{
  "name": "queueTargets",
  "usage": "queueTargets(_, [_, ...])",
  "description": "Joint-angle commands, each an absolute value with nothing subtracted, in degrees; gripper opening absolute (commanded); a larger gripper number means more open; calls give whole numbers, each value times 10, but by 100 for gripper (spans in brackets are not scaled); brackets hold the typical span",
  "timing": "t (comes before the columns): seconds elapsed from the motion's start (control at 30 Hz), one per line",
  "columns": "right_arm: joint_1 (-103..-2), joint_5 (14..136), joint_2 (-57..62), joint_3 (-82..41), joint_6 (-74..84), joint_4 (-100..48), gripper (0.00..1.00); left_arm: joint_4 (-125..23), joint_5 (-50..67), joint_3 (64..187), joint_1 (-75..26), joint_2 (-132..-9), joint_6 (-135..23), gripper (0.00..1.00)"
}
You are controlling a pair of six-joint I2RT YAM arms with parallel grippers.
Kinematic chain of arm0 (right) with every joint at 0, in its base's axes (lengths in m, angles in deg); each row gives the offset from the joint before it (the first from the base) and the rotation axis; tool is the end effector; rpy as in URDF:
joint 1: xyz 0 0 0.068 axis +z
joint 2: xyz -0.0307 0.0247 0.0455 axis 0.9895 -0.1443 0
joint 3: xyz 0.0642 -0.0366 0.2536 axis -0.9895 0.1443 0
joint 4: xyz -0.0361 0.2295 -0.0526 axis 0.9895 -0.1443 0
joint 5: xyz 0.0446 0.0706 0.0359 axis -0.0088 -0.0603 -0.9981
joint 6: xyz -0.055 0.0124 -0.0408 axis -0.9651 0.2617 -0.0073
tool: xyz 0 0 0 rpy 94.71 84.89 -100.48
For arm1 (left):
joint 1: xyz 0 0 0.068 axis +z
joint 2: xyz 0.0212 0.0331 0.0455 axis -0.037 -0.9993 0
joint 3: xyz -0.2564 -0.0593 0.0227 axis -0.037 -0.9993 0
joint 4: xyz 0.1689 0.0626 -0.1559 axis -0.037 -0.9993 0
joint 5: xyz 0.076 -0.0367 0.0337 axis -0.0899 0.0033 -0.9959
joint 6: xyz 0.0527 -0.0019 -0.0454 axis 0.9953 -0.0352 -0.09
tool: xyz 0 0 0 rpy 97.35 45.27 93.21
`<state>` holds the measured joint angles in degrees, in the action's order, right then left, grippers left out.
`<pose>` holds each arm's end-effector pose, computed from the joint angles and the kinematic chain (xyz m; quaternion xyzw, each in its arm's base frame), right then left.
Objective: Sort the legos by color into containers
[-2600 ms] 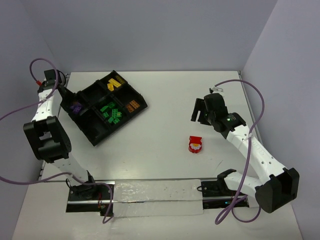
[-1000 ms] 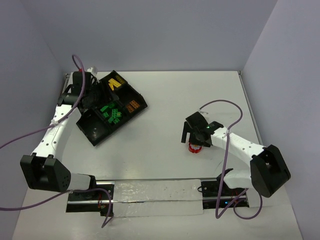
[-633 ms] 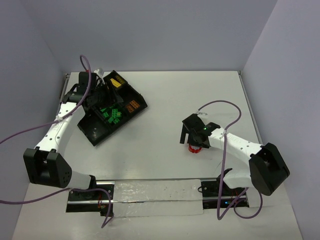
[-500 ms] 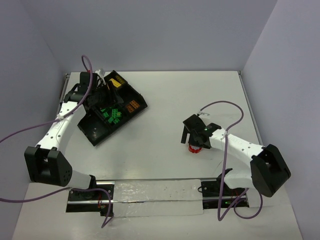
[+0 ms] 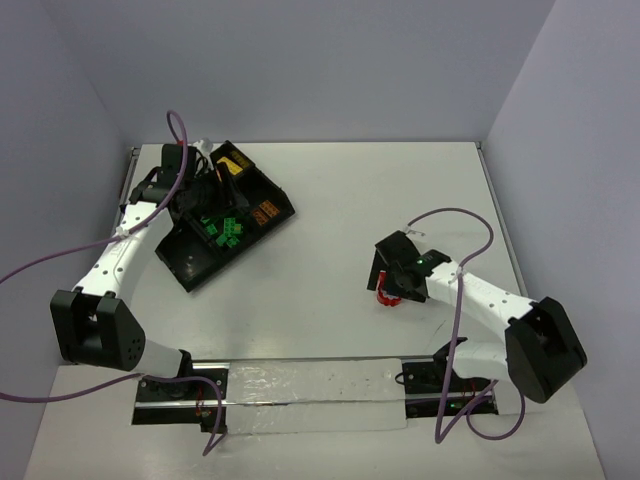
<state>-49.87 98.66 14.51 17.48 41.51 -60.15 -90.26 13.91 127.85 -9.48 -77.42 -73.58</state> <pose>0.1782 0.0927 0.1703 0.1228 0.9628 0.0171 0.2399 0.2953 -0.0744 0.3043 -0.0940 0.9135 -0.2363 0.3176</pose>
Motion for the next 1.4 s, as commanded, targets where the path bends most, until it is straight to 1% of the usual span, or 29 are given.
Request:
queueTargets(0.0, [-499,968,125,181,407,-576,100,-889,166,1276,-104,-769,-718,65])
queueTargets(0.17, [-501,964,99,182,392,-556,96,-890,165,1275,-110,-780,-721,64])
queueTargets(0.2, [-501,966,89,182,387,-549,92,-889,161,1276,-111,-784,-722,64])
queueTargets(0.23, [-501,968,86,182,386,-544,85,-887,160,1274,-114,-785,-724,64])
queueTargets(0.27, [-501,968,85,183,383,-542,83,-887,159,1274,-114,-785,-724,64])
queueTargets(0.3, [-501,971,83,181,382,-542,76,-886,162,1272,-115,-785,-724,65])
queueTargets(0.33, [-501,975,82,178,380,-544,65,-884,166,1269,-117,-785,-723,65])
queueTargets(0.37, [-501,977,81,175,378,-545,57,-883,172,1267,-118,-785,-722,65])
queueTargets(0.47, [-496,978,87,160,367,-555,38,-885,193,1264,-125,-793,-718,69])
queueTargets(0.53, [-483,974,97,139,357,-560,32,-893,202,1271,-134,-802,-716,70])
queueTargets(0.6, [-472,961,109,118,332,-557,31,-894,214,1277,-144,-807,-717,71])
queueTargets(0.67, [-446,921,118,91,295,-538,31,-890,227,1281,-157,-815,-721,71])
queueTargets(0.8, [-389,876,116,32,235,-522,32,-859,322,1270,-188,-831,-740,72])
queueTargets(0.9, [-360,857,117,12,199,-515,32,-834,366,1249,-212,-830,-748,72])
queueTargets(1.03, [-356,837,112,7,186,-515,32,-775,425,1212,-216,-815,-767,71])
queueTargets(1.23, [-341,840,121,-2,181,-519,33,-759,454,1196,-226,-834,-765,72])
queueTargets(1.37, [-337,834,120,-5,179,-518,34,-715,497,1174,-233,-844,-798,72])
